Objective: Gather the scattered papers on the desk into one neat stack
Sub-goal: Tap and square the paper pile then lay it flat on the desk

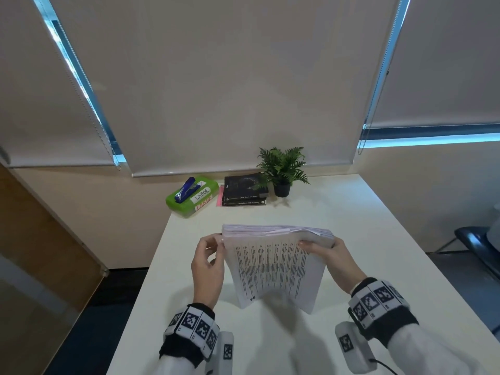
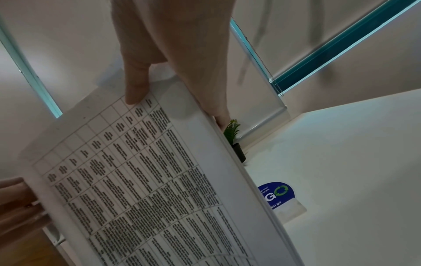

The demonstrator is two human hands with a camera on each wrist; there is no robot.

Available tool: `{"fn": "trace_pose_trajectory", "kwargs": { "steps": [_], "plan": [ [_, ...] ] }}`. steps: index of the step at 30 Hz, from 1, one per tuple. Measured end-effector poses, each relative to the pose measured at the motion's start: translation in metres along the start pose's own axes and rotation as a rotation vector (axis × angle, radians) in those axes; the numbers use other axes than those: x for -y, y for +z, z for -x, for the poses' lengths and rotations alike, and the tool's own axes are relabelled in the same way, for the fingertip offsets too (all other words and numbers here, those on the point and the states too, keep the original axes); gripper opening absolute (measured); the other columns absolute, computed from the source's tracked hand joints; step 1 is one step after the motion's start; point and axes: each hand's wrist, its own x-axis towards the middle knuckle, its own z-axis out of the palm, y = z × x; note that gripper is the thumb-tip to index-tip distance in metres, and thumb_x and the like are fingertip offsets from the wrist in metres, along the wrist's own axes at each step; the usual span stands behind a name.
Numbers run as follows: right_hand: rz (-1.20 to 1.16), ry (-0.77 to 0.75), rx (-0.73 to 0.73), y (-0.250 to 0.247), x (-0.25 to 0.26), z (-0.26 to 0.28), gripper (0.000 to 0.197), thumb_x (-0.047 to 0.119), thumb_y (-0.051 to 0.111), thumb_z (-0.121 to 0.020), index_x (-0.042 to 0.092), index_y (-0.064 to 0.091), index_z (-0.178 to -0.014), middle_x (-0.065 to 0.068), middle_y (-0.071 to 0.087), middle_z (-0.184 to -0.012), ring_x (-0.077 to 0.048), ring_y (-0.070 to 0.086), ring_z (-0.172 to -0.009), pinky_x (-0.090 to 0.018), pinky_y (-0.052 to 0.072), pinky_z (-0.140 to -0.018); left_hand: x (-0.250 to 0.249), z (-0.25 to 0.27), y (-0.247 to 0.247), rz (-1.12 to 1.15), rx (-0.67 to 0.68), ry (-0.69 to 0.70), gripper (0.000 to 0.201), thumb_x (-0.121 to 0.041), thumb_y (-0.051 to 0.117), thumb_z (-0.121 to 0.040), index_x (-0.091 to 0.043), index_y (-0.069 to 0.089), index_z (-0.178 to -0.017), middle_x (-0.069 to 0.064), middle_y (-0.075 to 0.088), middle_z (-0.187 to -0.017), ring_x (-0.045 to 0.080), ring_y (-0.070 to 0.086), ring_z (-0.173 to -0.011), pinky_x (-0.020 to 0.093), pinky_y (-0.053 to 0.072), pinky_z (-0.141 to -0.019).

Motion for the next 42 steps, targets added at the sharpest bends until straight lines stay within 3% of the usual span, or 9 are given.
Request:
{"fn": "trace_pose_trajectory", "kwargs": {
  "steps": [4, 6, 11, 18, 24, 29, 34, 39, 42],
  "plan": [
    [-0.013, -0.006, 0.015, -0.003, 0.000, -0.004, 0.038, 0.013, 0.077, -0.066, -0.003, 0.070, -0.099, -0.012, 0.074, -0.091, -0.024, 0.070, -0.083, -0.033, 0.055, -0.073, -0.004, -0.002, -0.005, -0.003, -0.034, 0.036, 0.009, -0.009, 0.063, -0.087, -0.013, 0.061, -0.079, -0.007, 0.065, -0.078, 0.006, 0.058, -0.077, 0.022, 0.052, -0.074],
    [-0.010, -0.017, 0.032, -0.004, 0.000, -0.005, 0.036, 0.010, 0.078, -0.067, -0.002, 0.070, -0.100, -0.010, 0.074, -0.091, -0.022, 0.071, -0.083, -0.030, 0.054, -0.072, -0.007, -0.002, -0.006, -0.004, -0.017, 0.054, 0.015, -0.007, 0.063, -0.087, -0.014, 0.059, -0.075, -0.011, 0.063, -0.073, 0.002, 0.055, -0.072, 0.013, 0.048, -0.068],
    [0.003, -0.022, 0.046, -0.006, 0.000, -0.007, 0.041, 0.007, 0.079, -0.062, -0.005, 0.069, -0.100, -0.010, 0.074, -0.091, -0.020, 0.070, -0.082, -0.028, 0.054, -0.072, -0.011, -0.010, -0.006, -0.042, 0.048, 0.060, 0.013, -0.010, 0.064, -0.086, -0.017, 0.062, -0.076, -0.014, 0.063, -0.072, 0.004, 0.052, -0.068, 0.011, 0.041, -0.063],
    [0.022, -0.002, 0.078, -0.009, 0.001, -0.008, 0.042, 0.007, 0.075, -0.062, -0.008, 0.069, -0.101, -0.015, 0.072, -0.098, -0.020, 0.069, -0.086, -0.028, 0.054, -0.075, -0.020, -0.032, -0.008, 0.069, 0.225, -0.019, 0.011, -0.003, 0.056, -0.091, -0.008, 0.063, -0.084, 0.007, 0.062, -0.074, 0.017, 0.054, -0.069, 0.029, 0.049, -0.067],
    [0.033, 0.035, 0.122, -0.009, 0.006, -0.008, 0.030, 0.003, 0.077, -0.069, 0.003, 0.073, -0.099, -0.009, 0.075, -0.096, -0.018, 0.070, -0.088, -0.027, 0.053, -0.078, -0.028, -0.038, -0.004, 0.029, 0.351, -0.068, 0.019, -0.005, 0.053, -0.093, -0.010, 0.068, -0.082, 0.002, 0.066, -0.072, 0.007, 0.059, -0.062, 0.028, 0.053, -0.070],
    [0.033, 0.020, 0.111, -0.011, 0.005, -0.009, 0.031, 0.007, 0.072, -0.079, 0.007, 0.071, -0.109, -0.014, 0.073, -0.106, -0.025, 0.069, -0.097, -0.033, 0.054, -0.084, -0.040, -0.038, -0.003, -0.160, 0.414, -0.088, 0.047, -0.037, 0.033, -0.100, -0.015, 0.071, -0.080, -0.009, 0.071, -0.079, 0.000, 0.060, -0.072, 0.025, 0.044, -0.073],
    [0.063, -0.005, 0.085, -0.011, 0.003, -0.006, 0.028, 0.009, 0.069, -0.082, 0.007, 0.071, -0.110, -0.011, 0.072, -0.108, -0.023, 0.068, -0.102, -0.032, 0.052, -0.087, -0.076, -0.024, 0.019, -0.904, 0.517, 0.394, 0.055, -0.077, 0.035, -0.075, -0.032, 0.064, -0.082, -0.018, 0.066, -0.081, 0.002, 0.053, -0.081, 0.028, 0.035, -0.081],
    [0.099, -0.084, 0.055, -0.011, 0.000, -0.004, 0.022, 0.016, 0.067, -0.085, 0.008, 0.073, -0.105, -0.007, 0.071, -0.111, -0.021, 0.064, -0.106, -0.028, 0.049, -0.088, -0.080, -0.008, 0.065, -1.101, 0.573, 0.644, 0.038, -0.059, 0.047, -0.086, -0.029, 0.056, -0.106, -0.012, 0.062, -0.098, 0.010, 0.056, -0.094, 0.029, 0.040, -0.091],
    [0.159, -0.175, 0.122, -0.007, 0.006, -0.001, 0.020, 0.018, 0.062, -0.089, 0.007, 0.073, -0.102, -0.002, 0.069, -0.115, -0.015, 0.058, -0.109, -0.018, 0.047, -0.089, -0.076, -0.004, 0.085, -1.030, 0.584, 0.685, 0.032, -0.043, 0.051, -0.091, -0.023, 0.055, -0.116, -0.005, 0.064, -0.102, 0.014, 0.059, -0.092, 0.026, 0.043, -0.079]
  ]
}}
